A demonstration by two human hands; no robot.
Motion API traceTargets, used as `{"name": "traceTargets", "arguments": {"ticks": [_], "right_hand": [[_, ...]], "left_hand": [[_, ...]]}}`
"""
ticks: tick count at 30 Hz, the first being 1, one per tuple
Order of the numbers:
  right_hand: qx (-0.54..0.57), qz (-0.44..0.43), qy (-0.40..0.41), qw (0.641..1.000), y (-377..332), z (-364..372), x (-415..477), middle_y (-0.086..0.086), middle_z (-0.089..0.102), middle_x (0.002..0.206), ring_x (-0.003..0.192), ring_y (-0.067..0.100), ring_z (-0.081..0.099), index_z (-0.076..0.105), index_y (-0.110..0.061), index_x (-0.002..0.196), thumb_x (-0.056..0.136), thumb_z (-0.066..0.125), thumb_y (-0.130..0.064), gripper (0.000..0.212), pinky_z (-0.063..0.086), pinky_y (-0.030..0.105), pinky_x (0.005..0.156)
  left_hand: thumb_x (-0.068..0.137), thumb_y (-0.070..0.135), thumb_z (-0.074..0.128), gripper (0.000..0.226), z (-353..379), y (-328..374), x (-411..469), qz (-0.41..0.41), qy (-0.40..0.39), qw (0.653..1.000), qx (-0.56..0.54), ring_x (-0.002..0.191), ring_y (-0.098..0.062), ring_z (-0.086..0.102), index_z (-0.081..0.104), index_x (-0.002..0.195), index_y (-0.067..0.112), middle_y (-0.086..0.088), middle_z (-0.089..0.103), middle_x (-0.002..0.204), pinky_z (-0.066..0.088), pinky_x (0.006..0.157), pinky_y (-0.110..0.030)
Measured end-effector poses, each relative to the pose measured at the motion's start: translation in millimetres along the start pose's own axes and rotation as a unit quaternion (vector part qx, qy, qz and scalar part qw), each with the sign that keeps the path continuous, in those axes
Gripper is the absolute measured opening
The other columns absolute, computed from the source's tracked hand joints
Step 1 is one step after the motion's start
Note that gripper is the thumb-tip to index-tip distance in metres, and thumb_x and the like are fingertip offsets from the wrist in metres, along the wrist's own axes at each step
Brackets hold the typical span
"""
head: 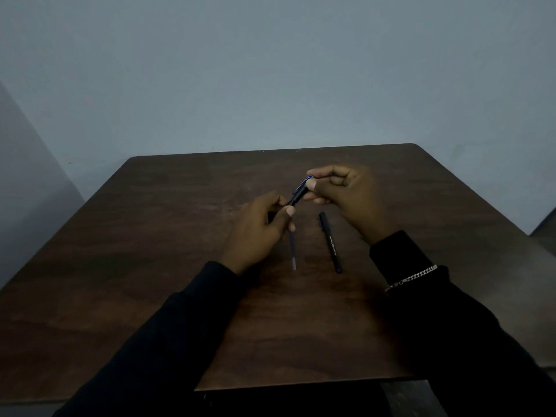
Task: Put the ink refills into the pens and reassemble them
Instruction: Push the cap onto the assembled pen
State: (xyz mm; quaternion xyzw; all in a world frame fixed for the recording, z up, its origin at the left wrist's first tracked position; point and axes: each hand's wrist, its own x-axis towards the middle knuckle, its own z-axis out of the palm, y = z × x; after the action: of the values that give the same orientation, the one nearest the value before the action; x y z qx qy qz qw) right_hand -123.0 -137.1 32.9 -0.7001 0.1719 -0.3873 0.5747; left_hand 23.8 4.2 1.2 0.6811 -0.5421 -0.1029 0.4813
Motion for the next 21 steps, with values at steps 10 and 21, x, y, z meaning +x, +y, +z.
{"name": "traceTargets", "arguments": {"ticks": [10, 21], "right_hand": [[-0.02, 0.041, 0.037, 0.998, -7.1, -18.5, 2.7, 0.012, 0.077, 0.085, 0.065, 0.016, 0.072, 0.072, -0.001, 0.113, 0.091, 0.075, -0.006, 0.023, 0.061, 0.026, 0.061], [-0.221, 0.168, 0.012, 0.961, 0.2, -64.1, -3.8, 0.026, 0.075, 0.094, 0.075, 0.034, 0.076, 0.07, 0.007, 0.117, 0.08, 0.084, 0.0, 0.041, 0.065, 0.042, 0.074]], "left_hand": [[0.097, 0.019, 0.076, 0.022, 13.3, 43.1, 18.4, -0.088, -0.045, 0.993, -0.067, 0.066, -0.025, 0.071, 0.077, 0.077, 0.01, -0.009, 0.073, 0.071, 0.062, 0.069, -0.039], [0.093, 0.017, 0.08, 0.011, 90.6, 59.6, 49.1, -0.208, -0.098, 0.973, -0.003, 0.077, -0.016, 0.079, 0.076, 0.096, 0.007, -0.007, 0.078, 0.091, 0.068, 0.072, -0.038]]}}
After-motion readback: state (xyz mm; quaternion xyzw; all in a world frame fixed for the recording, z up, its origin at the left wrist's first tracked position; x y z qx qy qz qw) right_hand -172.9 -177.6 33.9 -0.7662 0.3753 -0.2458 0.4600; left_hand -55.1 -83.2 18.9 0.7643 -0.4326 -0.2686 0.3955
